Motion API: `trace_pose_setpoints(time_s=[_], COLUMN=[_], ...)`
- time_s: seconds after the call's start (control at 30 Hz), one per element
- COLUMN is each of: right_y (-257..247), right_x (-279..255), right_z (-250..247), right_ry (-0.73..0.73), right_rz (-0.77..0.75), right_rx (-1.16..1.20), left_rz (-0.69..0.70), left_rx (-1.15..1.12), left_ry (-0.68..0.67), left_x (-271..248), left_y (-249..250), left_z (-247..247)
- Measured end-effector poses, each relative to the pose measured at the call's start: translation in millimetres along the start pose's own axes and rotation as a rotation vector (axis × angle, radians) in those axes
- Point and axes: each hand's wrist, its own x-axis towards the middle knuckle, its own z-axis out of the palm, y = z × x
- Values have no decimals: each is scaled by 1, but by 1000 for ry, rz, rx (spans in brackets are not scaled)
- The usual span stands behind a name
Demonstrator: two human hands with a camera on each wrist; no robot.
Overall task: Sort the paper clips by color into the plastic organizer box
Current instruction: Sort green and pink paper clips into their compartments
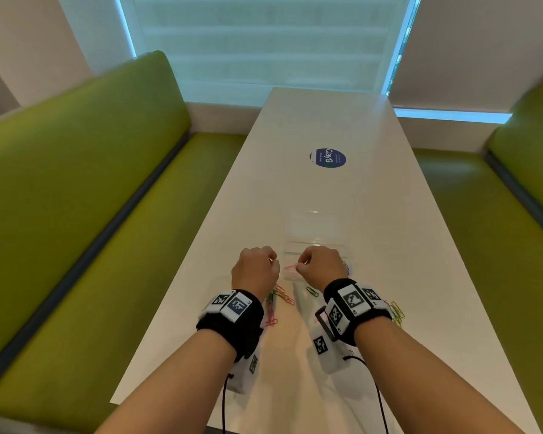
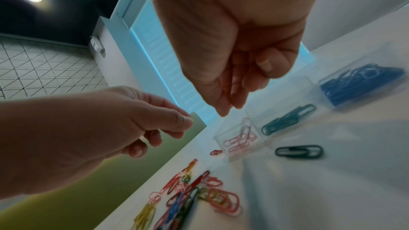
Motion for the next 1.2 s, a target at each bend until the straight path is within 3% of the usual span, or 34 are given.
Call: trace_pose_setpoints(time_s=[0.2,0.43,0.6,1.0,1.2], right_y=[26,96,130,145,145], right_x=[-17,-38,-51,-66,-69], right_z=[-9,-39,-44,-37,-34], right_ry=[22,78,0,-64,-91], right_rz=[13,162,265,226,185], right_rx=[60,23,-30,18,-18], left_rz=[30,113,161,207,322], left_rx=[-37,-45,-37,-25,10], left_ry=[4,-38,-109,-232,-368], left_x=[-8,-22,-31,-47,-56], left_y=[11,37,52,73,87], left_z=[4,17,30,51,61])
